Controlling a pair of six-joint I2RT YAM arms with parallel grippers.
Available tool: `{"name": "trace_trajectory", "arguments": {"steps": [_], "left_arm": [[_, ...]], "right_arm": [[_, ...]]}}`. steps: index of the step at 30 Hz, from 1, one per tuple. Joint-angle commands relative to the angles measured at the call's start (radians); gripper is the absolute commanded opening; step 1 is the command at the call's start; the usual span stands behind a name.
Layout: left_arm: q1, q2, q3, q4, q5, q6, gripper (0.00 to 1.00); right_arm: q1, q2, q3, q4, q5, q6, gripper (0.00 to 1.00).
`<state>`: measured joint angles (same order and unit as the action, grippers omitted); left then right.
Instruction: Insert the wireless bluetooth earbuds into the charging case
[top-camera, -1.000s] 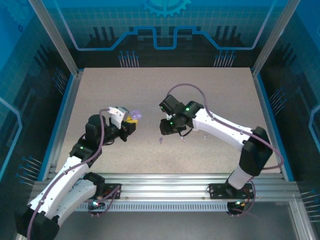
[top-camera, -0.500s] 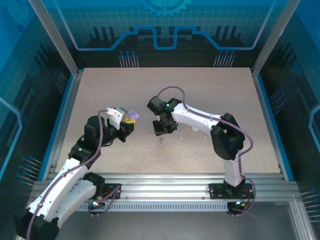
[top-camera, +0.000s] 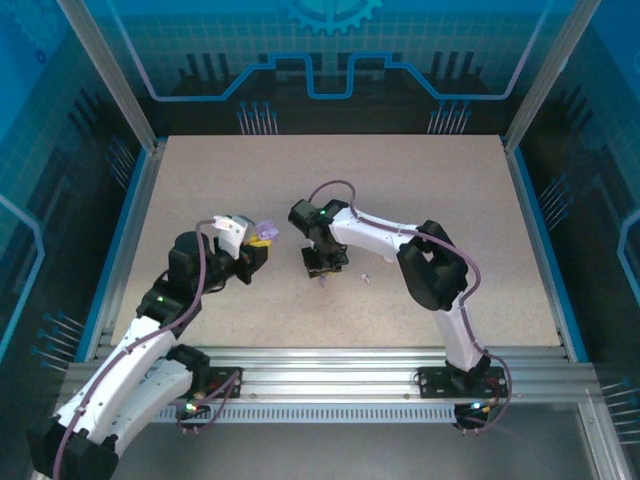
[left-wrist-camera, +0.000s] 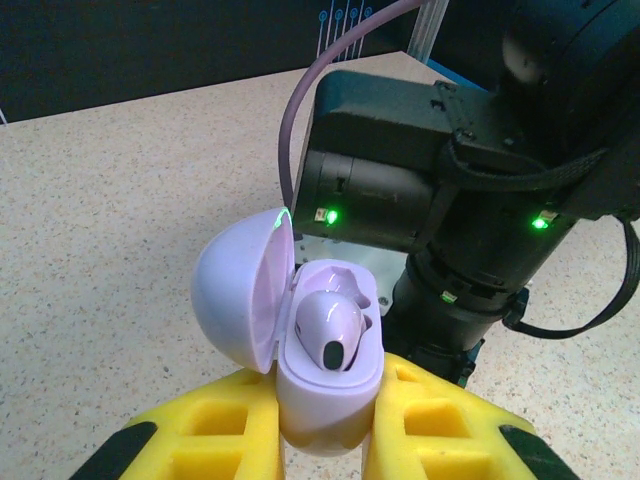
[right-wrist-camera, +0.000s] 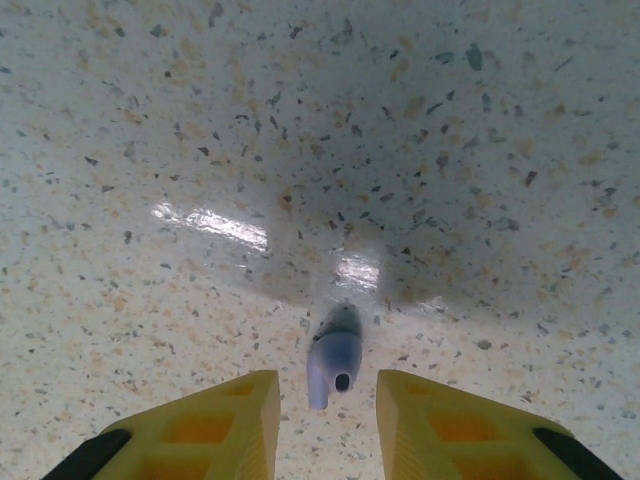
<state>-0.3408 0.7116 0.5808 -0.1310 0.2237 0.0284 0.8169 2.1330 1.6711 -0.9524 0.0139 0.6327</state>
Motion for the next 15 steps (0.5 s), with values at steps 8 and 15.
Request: {"name": "trace_trajectory", "arguments": {"steps": [8, 15], "left_arm": [[0.008, -0.001, 0.014, -0.003, -0.008, 0.019, 0.19], [0.009, 0.002, 0.014, 0.001, -0.004, 0.018, 0.19]], "right_arm": [[-0.005, 0.056, 0.028, -0.037, -0.04, 0.018, 0.29], [-0.005, 0.065, 0.016, -0.038, -0.042, 0.019, 0.29]]}}
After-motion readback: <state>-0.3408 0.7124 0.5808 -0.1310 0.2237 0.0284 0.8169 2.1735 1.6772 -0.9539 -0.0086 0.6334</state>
